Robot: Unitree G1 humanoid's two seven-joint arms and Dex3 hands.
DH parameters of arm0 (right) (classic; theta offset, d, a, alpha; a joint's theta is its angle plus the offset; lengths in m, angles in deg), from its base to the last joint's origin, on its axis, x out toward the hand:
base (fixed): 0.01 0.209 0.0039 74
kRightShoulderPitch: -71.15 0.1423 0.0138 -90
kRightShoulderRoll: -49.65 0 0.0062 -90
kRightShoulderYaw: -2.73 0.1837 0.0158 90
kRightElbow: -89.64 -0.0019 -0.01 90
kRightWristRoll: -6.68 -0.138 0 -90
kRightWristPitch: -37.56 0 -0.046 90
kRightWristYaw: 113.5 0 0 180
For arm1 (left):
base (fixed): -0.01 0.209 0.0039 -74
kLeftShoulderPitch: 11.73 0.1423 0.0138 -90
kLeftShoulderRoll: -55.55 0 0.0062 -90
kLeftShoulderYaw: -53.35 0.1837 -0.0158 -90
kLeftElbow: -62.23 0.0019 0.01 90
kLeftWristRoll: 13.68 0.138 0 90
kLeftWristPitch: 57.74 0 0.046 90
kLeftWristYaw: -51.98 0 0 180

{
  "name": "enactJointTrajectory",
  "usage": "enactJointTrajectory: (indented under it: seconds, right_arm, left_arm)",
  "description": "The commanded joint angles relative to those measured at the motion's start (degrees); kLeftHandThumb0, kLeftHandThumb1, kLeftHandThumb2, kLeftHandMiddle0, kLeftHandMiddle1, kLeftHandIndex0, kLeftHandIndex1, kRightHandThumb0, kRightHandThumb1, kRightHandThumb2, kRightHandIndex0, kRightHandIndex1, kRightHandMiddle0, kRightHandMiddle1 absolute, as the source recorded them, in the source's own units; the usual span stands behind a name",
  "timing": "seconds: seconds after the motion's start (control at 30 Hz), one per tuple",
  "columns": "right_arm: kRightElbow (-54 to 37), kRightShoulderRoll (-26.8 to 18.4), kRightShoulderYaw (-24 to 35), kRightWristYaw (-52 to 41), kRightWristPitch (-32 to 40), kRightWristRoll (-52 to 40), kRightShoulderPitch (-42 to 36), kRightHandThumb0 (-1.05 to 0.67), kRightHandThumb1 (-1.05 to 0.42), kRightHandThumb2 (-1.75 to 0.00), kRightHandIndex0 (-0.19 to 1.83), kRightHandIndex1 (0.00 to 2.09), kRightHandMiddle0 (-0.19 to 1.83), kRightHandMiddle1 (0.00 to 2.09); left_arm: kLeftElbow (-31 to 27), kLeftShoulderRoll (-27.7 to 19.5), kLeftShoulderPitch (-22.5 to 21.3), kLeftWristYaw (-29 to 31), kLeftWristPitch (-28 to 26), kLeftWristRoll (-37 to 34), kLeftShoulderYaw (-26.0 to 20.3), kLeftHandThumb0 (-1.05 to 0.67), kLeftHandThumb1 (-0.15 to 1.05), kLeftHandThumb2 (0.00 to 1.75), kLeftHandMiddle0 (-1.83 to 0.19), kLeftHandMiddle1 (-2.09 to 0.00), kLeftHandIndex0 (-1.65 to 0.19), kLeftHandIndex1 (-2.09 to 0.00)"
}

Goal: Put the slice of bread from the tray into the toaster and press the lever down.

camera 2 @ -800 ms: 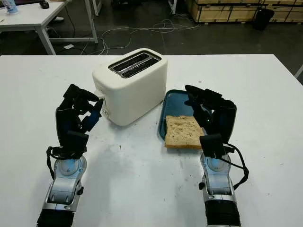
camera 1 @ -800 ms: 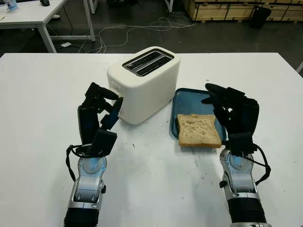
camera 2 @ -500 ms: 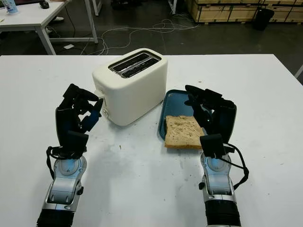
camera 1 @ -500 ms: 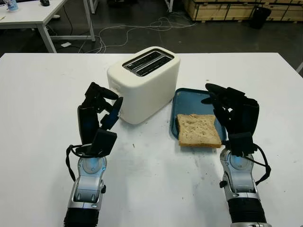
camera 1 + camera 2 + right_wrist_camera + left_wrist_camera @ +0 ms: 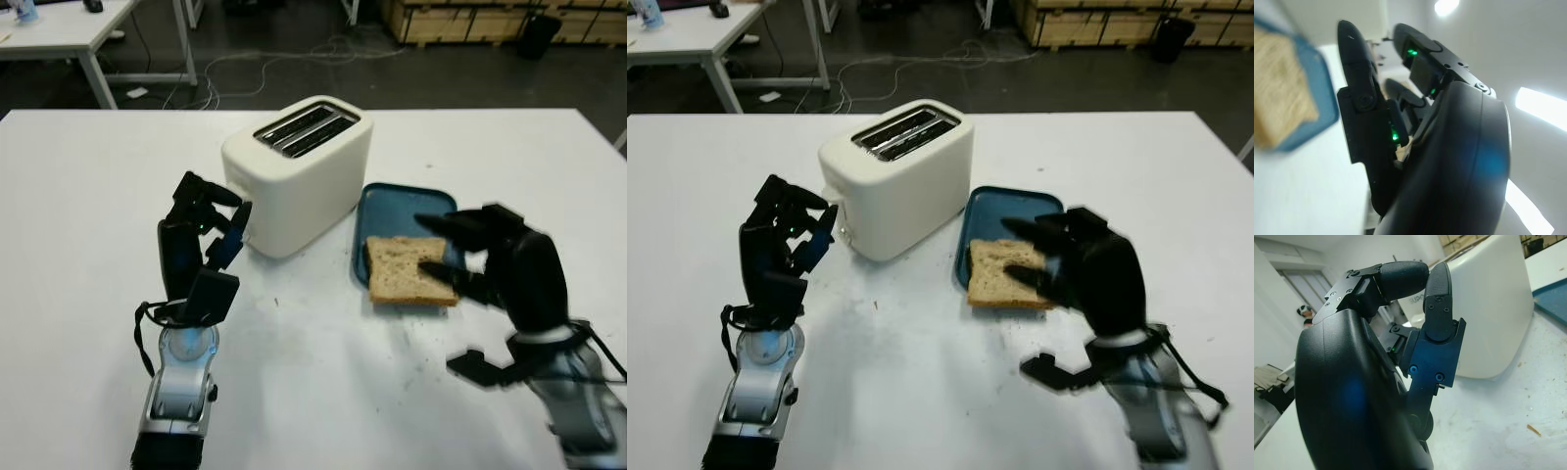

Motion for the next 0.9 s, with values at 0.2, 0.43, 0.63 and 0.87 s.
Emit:
enactJointTrajectory:
  seconds: [0.2,0.43,0.63,0.87]
  right_arm:
    - [-2.5,-1.3,-4.9,-4.7,8.5,11.9,-3.2,-0.88,-0.77,0.0,0.16,0.0,0.24,0.0]
    - [5.0,-1.7,-10.4,-2.8,13.7,18.2,-0.2,-0.91,-0.8,-0.01,0.01,0.0,0.13,0.0]
    - [16.7,-1.6,-15.9,3.0,16.0,18.8,5.4,-0.76,-0.8,0.0,0.01,0.0,0.11,0.0]
    - [30.4,-1.5,-21.9,17.7,13.3,15.8,11.6,-0.47,-0.83,-0.01,0.17,0.08,0.23,0.04]
  left_arm:
    - [-0.2,-0.4,-0.3,-0.6,0.3,0.7,-0.2,-0.47,0.92,0.27,-0.78,-1.75,-0.48,-1.75]
    - [0.0,-0.3,-0.2,-0.2,0.8,-0.2,-0.4,-0.46,0.92,0.26,-0.79,-1.75,-0.49,-1.75]
    - [-0.6,0.0,0.1,-0.3,0.0,0.2,-0.2,-0.47,0.92,0.27,-0.77,-1.75,-0.48,-1.75]
    - [-0.6,-0.1,0.2,-0.4,0.2,0.5,-0.2,-0.47,0.92,0.27,-0.78,-1.75,-0.49,-1.75]
